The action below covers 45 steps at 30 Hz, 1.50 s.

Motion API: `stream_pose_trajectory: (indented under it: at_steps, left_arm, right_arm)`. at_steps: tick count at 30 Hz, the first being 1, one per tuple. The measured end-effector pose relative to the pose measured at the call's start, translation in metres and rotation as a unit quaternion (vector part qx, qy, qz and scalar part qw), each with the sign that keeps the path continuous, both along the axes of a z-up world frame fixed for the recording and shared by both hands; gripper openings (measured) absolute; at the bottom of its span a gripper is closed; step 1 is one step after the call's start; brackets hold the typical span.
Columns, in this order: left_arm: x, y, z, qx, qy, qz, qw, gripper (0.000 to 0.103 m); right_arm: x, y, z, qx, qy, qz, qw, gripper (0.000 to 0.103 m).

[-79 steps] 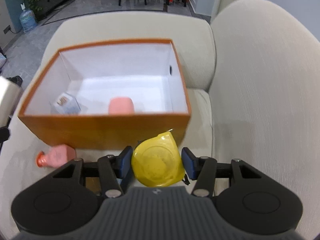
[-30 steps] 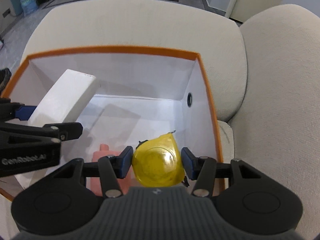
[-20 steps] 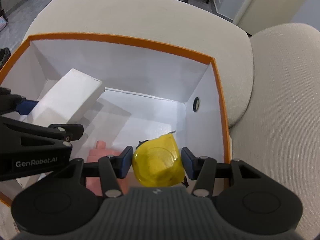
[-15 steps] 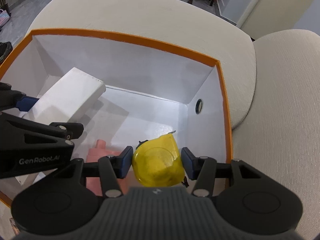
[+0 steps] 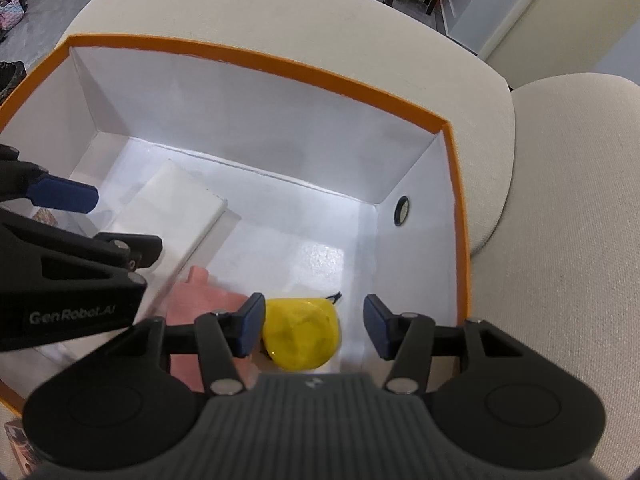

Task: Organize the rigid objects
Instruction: 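Open the left tool to drop the white card box into the shoebox, then open the right tool to drop the yellow tape measure into the shoebox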

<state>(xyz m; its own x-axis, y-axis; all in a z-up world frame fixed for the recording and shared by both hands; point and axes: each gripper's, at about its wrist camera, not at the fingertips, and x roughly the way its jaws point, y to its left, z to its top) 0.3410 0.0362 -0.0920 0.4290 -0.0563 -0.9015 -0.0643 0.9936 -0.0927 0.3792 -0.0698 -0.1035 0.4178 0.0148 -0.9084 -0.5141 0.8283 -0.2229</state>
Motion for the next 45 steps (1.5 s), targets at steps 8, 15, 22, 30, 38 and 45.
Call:
stream_pose_trajectory:
  at_steps: [8, 15, 22, 30, 38, 45]
  left_arm:
    - [-0.001, -0.001, 0.002, -0.004, -0.003, 0.0, 1.0, 0.07]
    - [-0.003, 0.001, 0.004, -0.01, -0.005, 0.001, 0.9999, 0.07]
    - [-0.009, 0.002, 0.019, -0.014, -0.015, 0.002, 0.9998, 0.07]
    - [-0.022, 0.001, 0.048, -0.01, -0.037, 0.001, 0.9993, 0.07]
    - [-0.042, 0.001, 0.081, -0.008, -0.064, -0.005, 0.9979, 0.07]
    - [-0.068, 0.006, 0.107, -0.007, -0.089, -0.006, 0.996, 0.07]
  right_arm:
    - [-0.001, 0.0, 0.001, 0.0, -0.002, -0.004, 1.0, 0.054]
    - [-0.004, 0.0, 0.006, -0.001, -0.007, -0.006, 1.0, 0.054]
    - [-0.01, -0.002, 0.014, -0.001, -0.012, -0.007, 1.0, 0.054]
    - [-0.023, -0.004, 0.041, 0.007, -0.026, -0.01, 1.0, 0.054]
    - [-0.041, -0.01, 0.08, 0.023, -0.049, -0.015, 0.998, 0.055]
    - [-0.064, -0.018, 0.107, 0.04, -0.062, -0.02, 0.997, 0.055]
